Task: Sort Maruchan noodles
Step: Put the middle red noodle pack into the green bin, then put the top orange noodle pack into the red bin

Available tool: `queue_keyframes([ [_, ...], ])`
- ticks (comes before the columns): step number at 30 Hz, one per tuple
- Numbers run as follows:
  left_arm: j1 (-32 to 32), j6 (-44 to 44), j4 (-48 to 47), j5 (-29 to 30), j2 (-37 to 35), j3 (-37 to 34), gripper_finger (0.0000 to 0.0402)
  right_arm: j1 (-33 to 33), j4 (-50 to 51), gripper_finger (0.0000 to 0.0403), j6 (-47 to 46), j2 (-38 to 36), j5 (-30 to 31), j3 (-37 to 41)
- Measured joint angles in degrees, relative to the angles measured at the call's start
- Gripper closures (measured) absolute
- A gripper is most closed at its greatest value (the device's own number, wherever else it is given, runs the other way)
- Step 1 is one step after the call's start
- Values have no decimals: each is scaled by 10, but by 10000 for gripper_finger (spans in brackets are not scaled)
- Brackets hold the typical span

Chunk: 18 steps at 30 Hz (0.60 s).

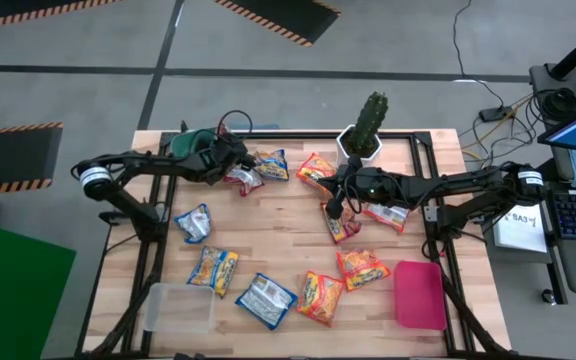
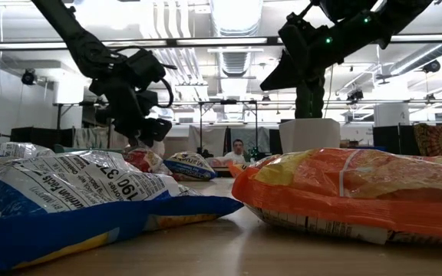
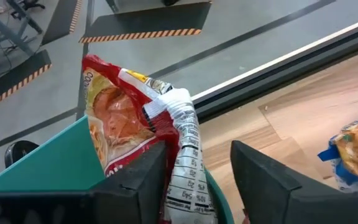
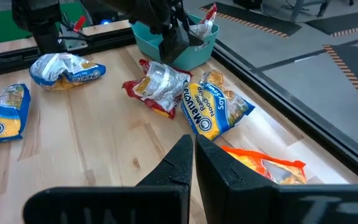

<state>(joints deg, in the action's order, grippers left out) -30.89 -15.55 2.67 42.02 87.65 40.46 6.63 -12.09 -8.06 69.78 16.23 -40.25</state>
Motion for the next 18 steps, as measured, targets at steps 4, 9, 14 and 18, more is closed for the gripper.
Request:
queue_keyframes([
  [4, 1, 0, -41, -12, -13, 13, 221, 0, 9, 394, -4, 0, 0, 0],
  [9, 11, 4, -109, -12, -33, 30, 217, 0, 27, 394, -27, 0, 0, 0],
  [14, 43, 39, -132, -61, -78, 31, 216, -2, 32, 394, -68, 0, -2, 1],
  [18, 77, 99, -136, -166, -131, 30, 216, -19, 41, 394, -104, 12, -3, 3],
])
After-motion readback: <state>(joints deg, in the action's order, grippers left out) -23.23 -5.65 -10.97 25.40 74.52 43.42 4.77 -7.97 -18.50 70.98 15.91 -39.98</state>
